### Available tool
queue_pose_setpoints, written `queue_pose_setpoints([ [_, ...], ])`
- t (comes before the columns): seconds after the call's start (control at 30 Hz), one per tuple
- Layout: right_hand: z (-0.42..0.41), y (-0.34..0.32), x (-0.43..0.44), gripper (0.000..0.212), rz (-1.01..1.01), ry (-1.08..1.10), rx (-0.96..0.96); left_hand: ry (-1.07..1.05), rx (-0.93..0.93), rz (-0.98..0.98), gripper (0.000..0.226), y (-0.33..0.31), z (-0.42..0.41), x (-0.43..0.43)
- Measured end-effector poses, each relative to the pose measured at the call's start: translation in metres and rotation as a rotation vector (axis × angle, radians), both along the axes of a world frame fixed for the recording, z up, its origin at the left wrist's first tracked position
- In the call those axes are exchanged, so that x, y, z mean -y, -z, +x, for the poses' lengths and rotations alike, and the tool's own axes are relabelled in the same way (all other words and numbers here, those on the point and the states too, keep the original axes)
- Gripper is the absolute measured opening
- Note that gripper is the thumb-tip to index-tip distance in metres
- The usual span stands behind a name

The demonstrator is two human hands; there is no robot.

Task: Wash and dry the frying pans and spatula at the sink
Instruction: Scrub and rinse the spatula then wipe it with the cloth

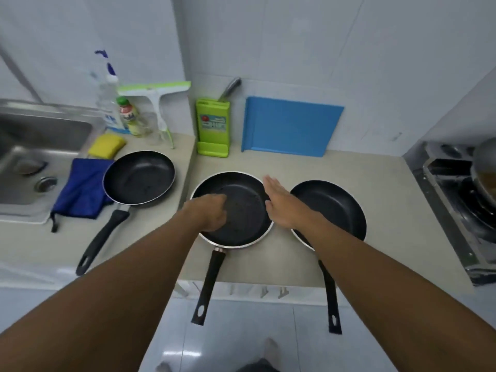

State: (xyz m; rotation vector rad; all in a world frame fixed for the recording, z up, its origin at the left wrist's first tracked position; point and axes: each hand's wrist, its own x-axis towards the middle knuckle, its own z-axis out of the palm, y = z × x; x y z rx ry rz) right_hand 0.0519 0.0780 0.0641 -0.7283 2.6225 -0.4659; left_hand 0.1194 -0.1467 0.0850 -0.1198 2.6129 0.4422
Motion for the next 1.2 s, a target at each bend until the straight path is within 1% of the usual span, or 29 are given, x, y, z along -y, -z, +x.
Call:
queue_pose_setpoints([
  [0.1, 0.02, -0.014, 0.082, 0.068, -0.001, -0.033, -0.072, -0.025, -0.076, -0.028, 0.05, -0.019, 0.018, 0.072],
  [0.13, 0.029, -0.016, 0.11, 0.068, 0.002, -0.054, -0.084, -0.034, -0.091, -0.031, 0.053, -0.023, 0.026, 0.098],
  [0.2, 0.046, -0.019, 0.162, 0.069, 0.009, -0.086, -0.088, -0.043, -0.101, -0.025, 0.067, -0.029, 0.045, 0.145],
  [0.23, 0.054, -0.02, 0.188, 0.07, 0.009, -0.1, -0.087, -0.056, -0.104, -0.023, 0.068, -0.031, 0.054, 0.168],
  [0.33, 0.075, -0.024, 0.258, 0.072, -0.004, -0.144, -0.068, -0.105, -0.126, -0.042, 0.058, -0.033, 0.074, 0.23],
  [0.47, 0.089, -0.026, 0.339, 0.074, 0.021, -0.21, -0.061, -0.131, -0.116, -0.08, 0.058, -0.032, 0.083, 0.296],
  [0.63, 0.08, -0.017, 0.424, 0.075, 0.011, -0.259, -0.048, -0.182, -0.086, -0.107, 0.062, -0.019, 0.08, 0.37],
  [0.83, 0.05, 0.009, 0.517, 0.072, 0.013, -0.284, 0.039, -0.267, -0.061, -0.136, 0.047, -0.001, 0.063, 0.463],
  [1.0, 0.03, 0.026, 0.591, 0.072, 0.013, -0.282, 0.108, -0.337, -0.015, -0.116, 0.045, 0.012, 0.058, 0.545],
  [1.2, 0.016, 0.045, 0.665, 0.075, 0.062, -0.26, 0.185, -0.367, 0.063, -0.105, 0.053, 0.037, 0.055, 0.631],
])
